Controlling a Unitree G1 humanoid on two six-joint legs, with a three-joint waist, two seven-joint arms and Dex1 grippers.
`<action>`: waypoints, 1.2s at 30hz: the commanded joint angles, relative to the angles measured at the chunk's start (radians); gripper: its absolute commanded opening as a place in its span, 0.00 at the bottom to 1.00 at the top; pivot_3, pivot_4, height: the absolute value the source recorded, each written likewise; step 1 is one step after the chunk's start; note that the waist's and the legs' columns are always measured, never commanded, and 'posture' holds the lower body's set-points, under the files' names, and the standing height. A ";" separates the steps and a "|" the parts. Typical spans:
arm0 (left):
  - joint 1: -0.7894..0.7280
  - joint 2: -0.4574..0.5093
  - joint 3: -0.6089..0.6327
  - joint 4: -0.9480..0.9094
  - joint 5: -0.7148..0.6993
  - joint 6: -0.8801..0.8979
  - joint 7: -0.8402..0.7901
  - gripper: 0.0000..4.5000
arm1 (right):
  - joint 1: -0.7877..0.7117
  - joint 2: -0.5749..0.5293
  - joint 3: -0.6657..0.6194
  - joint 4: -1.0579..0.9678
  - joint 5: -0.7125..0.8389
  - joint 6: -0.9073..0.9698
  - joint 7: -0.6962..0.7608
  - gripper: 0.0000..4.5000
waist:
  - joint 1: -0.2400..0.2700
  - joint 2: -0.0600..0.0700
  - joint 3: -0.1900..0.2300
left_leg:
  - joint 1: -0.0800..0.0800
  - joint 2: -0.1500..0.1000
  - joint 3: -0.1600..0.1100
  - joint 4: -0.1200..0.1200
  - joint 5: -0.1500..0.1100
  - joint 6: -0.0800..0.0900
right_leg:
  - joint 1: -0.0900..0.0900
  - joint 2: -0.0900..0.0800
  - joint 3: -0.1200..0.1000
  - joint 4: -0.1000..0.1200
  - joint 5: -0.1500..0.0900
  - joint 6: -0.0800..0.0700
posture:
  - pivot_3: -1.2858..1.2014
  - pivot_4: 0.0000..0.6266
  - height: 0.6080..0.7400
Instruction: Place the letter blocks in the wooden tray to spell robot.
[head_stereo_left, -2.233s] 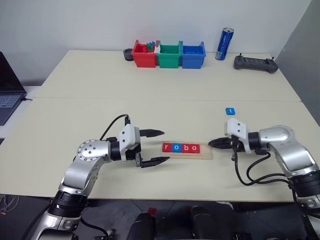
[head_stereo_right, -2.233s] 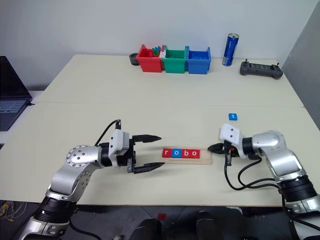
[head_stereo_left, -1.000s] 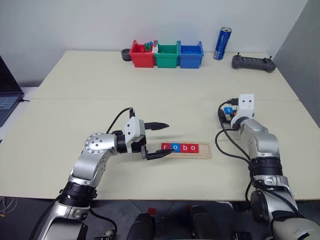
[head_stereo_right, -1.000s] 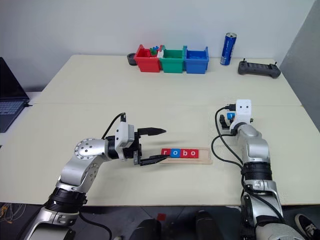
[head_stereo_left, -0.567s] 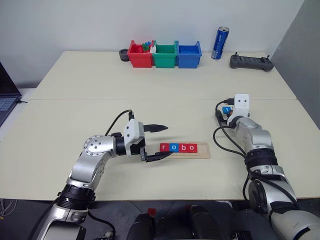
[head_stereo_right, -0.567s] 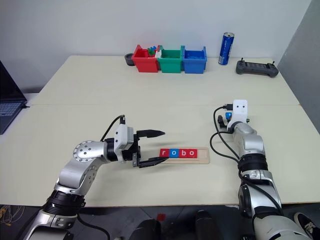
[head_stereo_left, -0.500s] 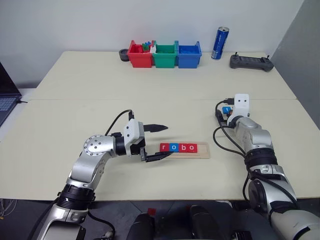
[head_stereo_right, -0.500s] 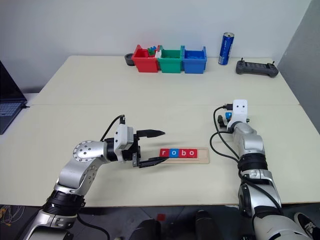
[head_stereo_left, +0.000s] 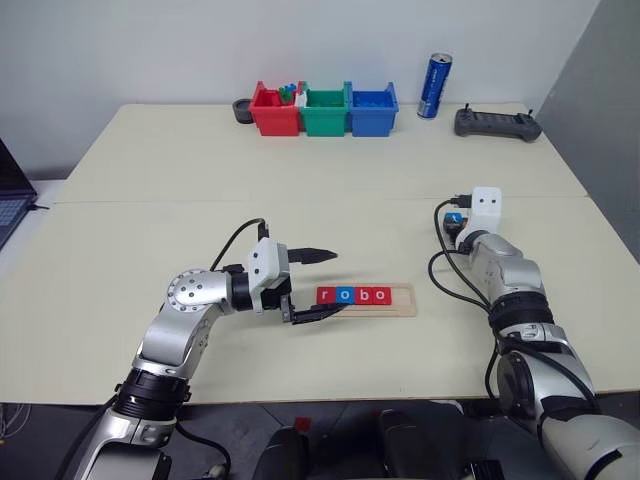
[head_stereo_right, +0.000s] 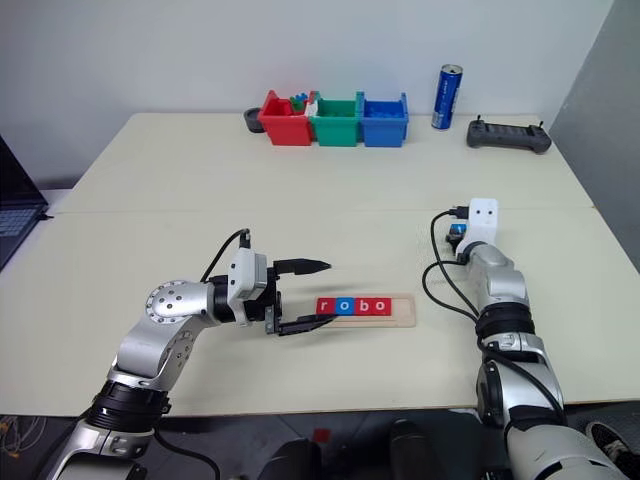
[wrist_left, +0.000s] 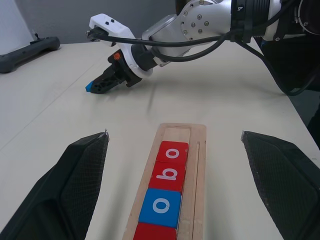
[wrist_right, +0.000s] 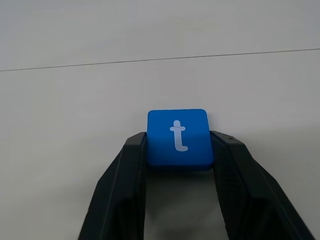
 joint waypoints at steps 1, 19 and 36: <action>0.003 0.009 0.015 -0.033 -0.008 -0.006 0.002 1.00 | -0.014 0.001 -0.001 0.000 0.008 -0.005 -0.003 0.33 | 0.000 0.000 0.000 | 0.000 0.000 0.000 0.000 0.000 0.000 | 0.000 0.000 0.000 0.000 0.000 0.000 | 0.52 0.24 1.00; 0.049 0.018 0.017 -0.071 -0.021 -0.007 -0.003 1.00 | 0.505 -0.001 -0.004 -1.379 0.111 0.990 -0.011 0.33 | 0.012 0.001 0.000 | -0.002 0.000 -0.002 0.000 0.000 0.000 | -0.001 0.000 -0.001 0.000 -0.001 0.000 | 0.52 0.24 1.00; 0.011 0.006 0.003 -0.050 -0.022 0.004 -0.024 1.00 | 0.615 0.143 0.015 -1.469 0.052 1.132 -0.077 0.49 | 0.012 0.000 0.000 | -0.002 0.000 -0.002 -0.001 0.000 0.000 | -0.001 0.000 -0.001 0.000 -0.001 -0.001 | 0.52 0.24 1.00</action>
